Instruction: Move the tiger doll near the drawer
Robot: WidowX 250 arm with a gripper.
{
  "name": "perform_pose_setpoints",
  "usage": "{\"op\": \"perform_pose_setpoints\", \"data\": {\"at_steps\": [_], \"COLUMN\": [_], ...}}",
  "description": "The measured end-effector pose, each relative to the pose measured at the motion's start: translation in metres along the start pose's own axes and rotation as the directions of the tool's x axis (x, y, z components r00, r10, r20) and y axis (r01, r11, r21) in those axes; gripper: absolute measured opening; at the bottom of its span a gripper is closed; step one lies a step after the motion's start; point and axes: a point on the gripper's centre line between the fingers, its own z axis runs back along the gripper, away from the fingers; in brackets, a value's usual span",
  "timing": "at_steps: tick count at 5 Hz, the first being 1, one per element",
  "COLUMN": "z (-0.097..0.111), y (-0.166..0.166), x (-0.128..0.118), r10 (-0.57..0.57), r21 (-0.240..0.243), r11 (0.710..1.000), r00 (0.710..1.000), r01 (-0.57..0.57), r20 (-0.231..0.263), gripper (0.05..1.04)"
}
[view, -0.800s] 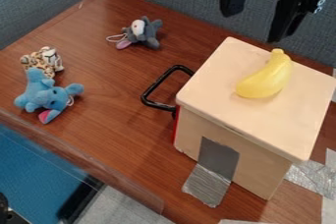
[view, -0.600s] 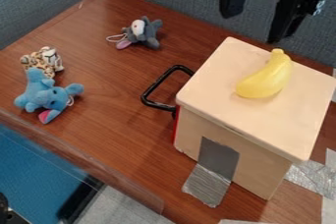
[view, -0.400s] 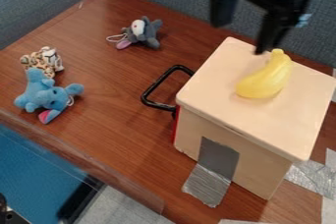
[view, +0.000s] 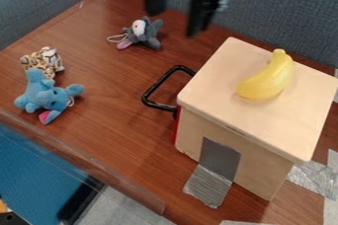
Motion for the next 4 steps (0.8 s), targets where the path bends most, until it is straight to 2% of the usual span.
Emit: {"op": "perform_pose_setpoints", "data": {"at_steps": [2,3,4], "z": [-0.013,-0.02,-0.034], "y": [0.072,0.108,0.131], "x": [-0.038,-0.057,-0.062], "r10": [0.143,0.212,0.272], "r21": [0.069,0.066,0.056], "r11": [0.988,0.975,0.961], "r00": [0.99,0.977,0.962], "r01": [-0.141,-0.212,-0.271], "r20": [-0.021,-0.001,-0.022], "gripper": [1.001,1.001,1.001]}}
